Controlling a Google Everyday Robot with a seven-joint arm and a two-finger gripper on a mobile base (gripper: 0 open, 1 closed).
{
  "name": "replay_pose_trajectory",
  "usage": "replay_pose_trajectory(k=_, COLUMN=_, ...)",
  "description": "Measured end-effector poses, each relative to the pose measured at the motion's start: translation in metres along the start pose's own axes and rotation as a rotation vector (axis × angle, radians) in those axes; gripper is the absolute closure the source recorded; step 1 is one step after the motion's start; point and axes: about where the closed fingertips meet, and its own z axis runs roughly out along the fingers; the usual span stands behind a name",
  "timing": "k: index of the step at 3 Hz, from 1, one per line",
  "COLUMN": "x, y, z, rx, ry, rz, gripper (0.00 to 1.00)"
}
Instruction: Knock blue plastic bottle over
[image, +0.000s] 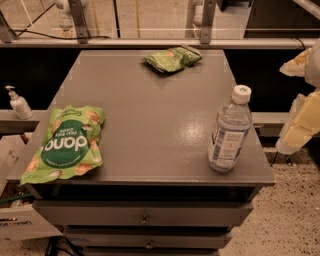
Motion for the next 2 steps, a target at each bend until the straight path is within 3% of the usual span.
replay_pose_trajectory(k=2, x=0.0203, y=0.003, z=0.0164, rx=-0.062, ry=-0.243, rz=0.189, gripper=0.0)
